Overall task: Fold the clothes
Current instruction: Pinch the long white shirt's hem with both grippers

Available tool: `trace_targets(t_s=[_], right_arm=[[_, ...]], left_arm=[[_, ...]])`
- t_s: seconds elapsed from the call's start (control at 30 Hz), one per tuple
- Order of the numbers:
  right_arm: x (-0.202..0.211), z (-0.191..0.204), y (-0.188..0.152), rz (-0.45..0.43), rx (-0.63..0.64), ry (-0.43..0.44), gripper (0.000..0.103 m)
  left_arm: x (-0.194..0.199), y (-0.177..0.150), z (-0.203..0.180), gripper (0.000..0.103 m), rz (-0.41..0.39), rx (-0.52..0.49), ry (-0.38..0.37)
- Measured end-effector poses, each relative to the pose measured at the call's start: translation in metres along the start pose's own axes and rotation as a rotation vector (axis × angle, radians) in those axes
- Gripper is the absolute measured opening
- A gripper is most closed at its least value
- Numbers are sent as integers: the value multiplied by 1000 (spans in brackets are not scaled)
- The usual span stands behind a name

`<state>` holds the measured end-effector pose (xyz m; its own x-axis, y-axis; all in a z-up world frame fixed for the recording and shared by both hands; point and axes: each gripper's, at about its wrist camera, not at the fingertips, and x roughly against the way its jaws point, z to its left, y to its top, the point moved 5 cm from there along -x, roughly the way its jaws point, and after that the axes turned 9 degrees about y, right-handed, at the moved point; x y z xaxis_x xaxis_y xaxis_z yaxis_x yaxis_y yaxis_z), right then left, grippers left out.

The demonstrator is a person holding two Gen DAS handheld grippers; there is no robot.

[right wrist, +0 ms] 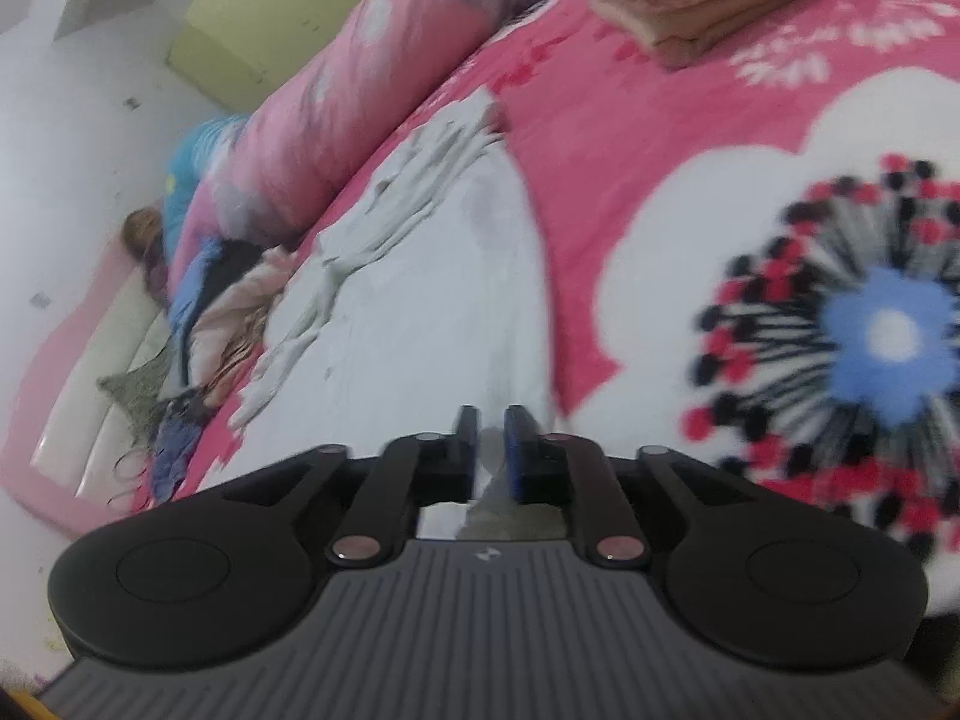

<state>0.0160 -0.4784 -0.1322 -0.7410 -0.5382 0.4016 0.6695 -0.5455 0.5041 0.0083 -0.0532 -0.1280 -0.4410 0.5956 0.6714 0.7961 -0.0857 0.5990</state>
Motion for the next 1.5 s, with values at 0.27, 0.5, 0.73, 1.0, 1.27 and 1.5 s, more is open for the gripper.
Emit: trace_targets(t_s=[0.27, 0.5, 0.73, 1.0, 1.27, 1.5], right_arm=[[9, 3, -27, -4, -27, 119, 51], [-4, 8, -33, 7, 30, 66, 23], [9, 19, -35, -48, 190, -84, 6], [54, 10, -37, -239, 175, -126, 52], [19, 13, -66, -155, 253, -105, 60], [20, 5, -49, -202, 218, -83, 58]], left_arm=[[-5, 0, -6, 53, 4, 21, -21], [-7, -1, -3, 21, -6, 66, 39], [-6, -3, 0, 11, -2, 76, 84], [-5, -3, -5, 13, -8, 50, 94], [-7, -1, -6, 13, -9, 36, 93], [-8, 0, -7, 15, -13, 36, 95]])
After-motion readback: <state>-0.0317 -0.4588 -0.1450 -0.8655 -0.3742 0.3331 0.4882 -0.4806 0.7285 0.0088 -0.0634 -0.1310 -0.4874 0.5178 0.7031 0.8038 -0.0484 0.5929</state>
